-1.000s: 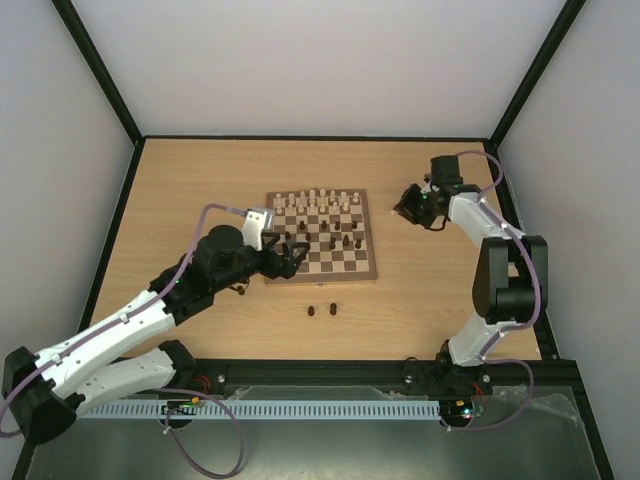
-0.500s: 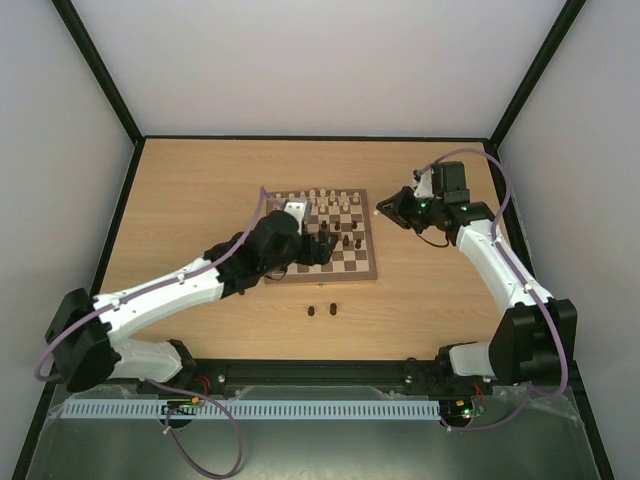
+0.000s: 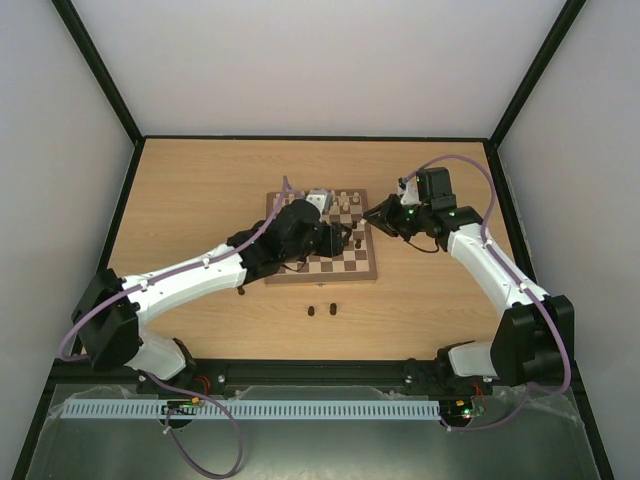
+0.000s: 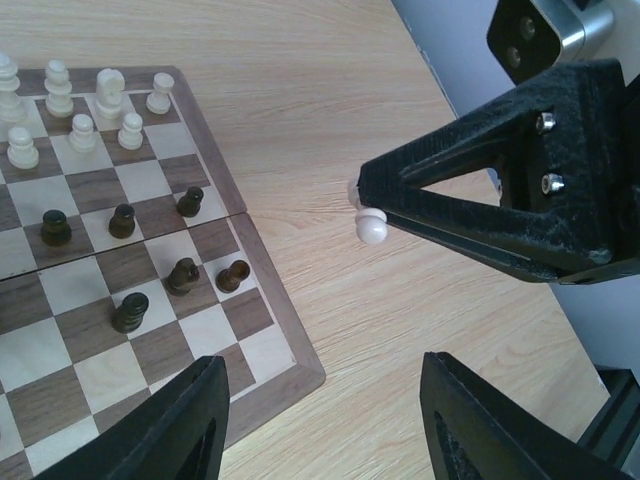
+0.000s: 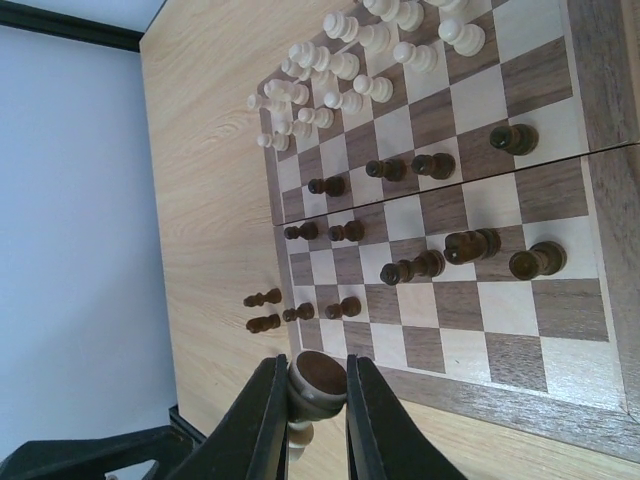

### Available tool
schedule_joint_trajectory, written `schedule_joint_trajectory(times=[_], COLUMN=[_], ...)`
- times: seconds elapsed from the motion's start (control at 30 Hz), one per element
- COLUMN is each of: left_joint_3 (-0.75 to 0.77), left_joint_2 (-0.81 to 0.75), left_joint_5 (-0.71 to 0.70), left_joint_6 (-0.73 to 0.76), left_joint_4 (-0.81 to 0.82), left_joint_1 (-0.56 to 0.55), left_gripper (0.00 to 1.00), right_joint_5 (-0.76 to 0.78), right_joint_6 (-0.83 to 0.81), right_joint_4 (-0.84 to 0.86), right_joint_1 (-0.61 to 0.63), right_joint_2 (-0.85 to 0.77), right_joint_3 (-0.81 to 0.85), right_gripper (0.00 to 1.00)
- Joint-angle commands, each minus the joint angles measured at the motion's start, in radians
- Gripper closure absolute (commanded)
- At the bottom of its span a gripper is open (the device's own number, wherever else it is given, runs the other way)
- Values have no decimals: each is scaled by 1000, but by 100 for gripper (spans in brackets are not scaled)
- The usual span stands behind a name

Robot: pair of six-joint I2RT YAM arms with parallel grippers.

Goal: Set up the chess pieces on the board
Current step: Place the chess piece on the chessboard.

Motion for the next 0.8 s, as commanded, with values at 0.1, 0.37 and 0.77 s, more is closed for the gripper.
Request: schedule_joint_trajectory(times=[0.1,0.37,0.77], left_joint_3=[27,96,135], left_joint_2=[31,97,138], left_joint_5=[2,-5,-40], left_joint_6=[-5,-8,-2], left_joint_4=[5,-44,-41], left_joint_1=[-25,-27,-27], left_gripper=[51,59,66], right_joint_5=[33,48,6], right_joint_6=[53,66,90], right_joint_4=[15,32,51], right_joint_1=[23,54,74], right_joint_2=[1,13,19], right_joint_3=[6,-4,-7], right_gripper=[96,96,96])
